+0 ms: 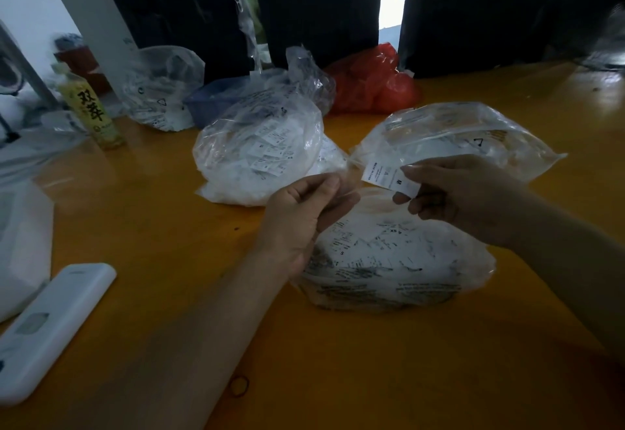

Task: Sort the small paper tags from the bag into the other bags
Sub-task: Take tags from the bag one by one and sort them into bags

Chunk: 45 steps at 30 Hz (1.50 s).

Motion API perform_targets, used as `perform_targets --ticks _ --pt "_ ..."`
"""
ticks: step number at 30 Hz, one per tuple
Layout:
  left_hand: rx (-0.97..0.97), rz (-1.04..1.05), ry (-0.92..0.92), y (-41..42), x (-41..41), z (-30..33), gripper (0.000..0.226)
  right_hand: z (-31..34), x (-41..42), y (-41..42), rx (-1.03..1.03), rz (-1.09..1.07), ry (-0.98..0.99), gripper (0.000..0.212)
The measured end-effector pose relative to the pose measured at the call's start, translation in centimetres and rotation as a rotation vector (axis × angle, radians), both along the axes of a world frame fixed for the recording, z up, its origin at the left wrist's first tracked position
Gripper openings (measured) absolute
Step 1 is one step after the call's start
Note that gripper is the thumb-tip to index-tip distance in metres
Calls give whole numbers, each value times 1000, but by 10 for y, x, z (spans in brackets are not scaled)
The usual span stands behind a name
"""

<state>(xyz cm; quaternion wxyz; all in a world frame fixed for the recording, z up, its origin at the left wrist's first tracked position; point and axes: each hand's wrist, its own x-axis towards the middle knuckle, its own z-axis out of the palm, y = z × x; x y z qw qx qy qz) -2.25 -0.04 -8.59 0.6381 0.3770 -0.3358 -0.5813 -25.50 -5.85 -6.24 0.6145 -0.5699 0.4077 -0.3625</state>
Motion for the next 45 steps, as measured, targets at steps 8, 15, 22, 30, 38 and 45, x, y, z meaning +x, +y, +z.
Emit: perform_targets --ticks 8,15,22,30,38,45 --pt "-15 -15 -40 1 -3 -2 38 -5 4 4 -88 -23 -10 18" --pt "-70 -45 -96 1 -4 -6 28 -5 4 6 -164 -56 10 16" --pt "-58 -54 -112 0 -4 -8 32 -5 5 4 -126 -128 -145 12" --pt "-65 -60 -88 0 -3 -8 30 -12 10 8 -487 -182 406 5" --pt "23 -16 75 -2 2 -6 20 -25 44 18 -805 124 997 48" --pt "25 -21 72 -2 0 -6 24 -30 54 23 -882 132 1022 39"
